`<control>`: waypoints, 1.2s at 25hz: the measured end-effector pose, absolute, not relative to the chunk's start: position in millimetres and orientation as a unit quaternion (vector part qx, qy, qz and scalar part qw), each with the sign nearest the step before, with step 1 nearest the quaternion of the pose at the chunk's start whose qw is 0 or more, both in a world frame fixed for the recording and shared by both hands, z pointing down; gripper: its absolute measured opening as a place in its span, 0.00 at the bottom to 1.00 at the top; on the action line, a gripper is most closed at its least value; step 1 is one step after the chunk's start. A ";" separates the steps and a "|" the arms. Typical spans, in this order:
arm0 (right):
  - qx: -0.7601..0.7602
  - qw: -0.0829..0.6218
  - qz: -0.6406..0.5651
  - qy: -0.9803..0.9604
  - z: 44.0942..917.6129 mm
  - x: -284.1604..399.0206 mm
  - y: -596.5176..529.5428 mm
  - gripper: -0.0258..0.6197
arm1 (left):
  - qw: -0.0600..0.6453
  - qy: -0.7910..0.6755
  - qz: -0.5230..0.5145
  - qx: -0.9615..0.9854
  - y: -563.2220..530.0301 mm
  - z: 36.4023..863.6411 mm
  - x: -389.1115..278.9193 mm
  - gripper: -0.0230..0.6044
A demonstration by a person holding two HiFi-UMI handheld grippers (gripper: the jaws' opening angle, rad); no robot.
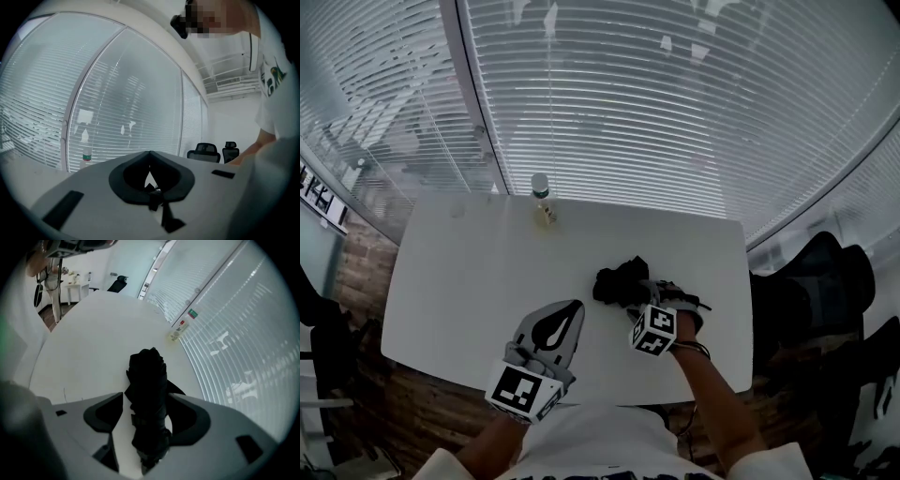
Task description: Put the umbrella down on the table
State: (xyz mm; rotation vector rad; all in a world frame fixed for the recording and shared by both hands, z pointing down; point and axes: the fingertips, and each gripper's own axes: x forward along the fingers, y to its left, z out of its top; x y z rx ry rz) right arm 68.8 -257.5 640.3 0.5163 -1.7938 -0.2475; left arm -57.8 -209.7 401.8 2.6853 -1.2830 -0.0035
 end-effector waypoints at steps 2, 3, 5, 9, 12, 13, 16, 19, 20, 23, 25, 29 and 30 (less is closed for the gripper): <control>0.247 0.555 -0.085 -0.789 624.1 76.3 -252.6 0.49 | 0.083 -0.431 0.001 0.898 -207.7 402.9 -52.9 0.05; 0.263 0.534 -0.075 -0.800 613.7 79.5 -250.6 0.47 | 0.082 -0.432 0.001 0.898 -206.8 403.2 -50.4 0.05; 0.296 0.483 -0.053 -0.823 588.1 85.1 -248.0 0.44 | 0.081 -0.434 0.003 0.897 -205.6 403.0 -45.5 0.05; 0.358 0.355 -0.004 -0.864 528.7 95.6 -241.9 0.36 | 0.083 -0.434 0.003 0.897 -203.0 401.5 -33.9 0.05; 0.381 0.268 0.022 -0.885 494.8 101.9 -234.7 0.31 | 0.086 -0.435 0.000 0.896 -201.3 400.1 -26.3 0.05; 0.387 0.248 0.026 -0.888 484.7 104.5 -231.7 0.29 | 0.084 -0.436 -0.001 0.896 -200.7 399.2 -24.3 0.05; 0.404 0.193 0.032 -0.894 452.3 110.8 -221.2 0.28 | 0.078 -0.435 -0.003 0.897 -198.0 393.9 -18.3 0.05; 0.412 0.148 0.031 -0.898 423.9 113.7 -208.6 0.27 | 0.076 -0.430 -0.004 0.899 -194.8 391.1 -12.1 0.05; 0.412 0.135 0.028 -0.901 416.2 113.4 -204.7 0.27 | 0.075 -0.428 -0.002 0.901 -194.3 392.2 -10.0 0.05; 0.411 0.107 0.012 -0.905 392.5 113.0 -193.6 0.25 | 0.065 -0.426 0.001 0.902 -191.8 388.5 -4.7 0.05; 0.415 0.093 0.001 -0.905 371.0 114.8 -185.5 0.24 | 0.053 -0.427 -0.006 0.903 -187.8 373.8 -2.5 0.05; 0.419 0.074 -0.012 -0.905 339.3 119.2 -171.3 0.20 | 0.050 -0.427 -0.027 0.903 -184.7 350.8 -0.5 0.05; 0.420 0.072 -0.015 -0.904 335.6 119.7 -168.9 0.19 | 0.048 -0.426 -0.028 0.903 -184.7 347.8 0.1 0.05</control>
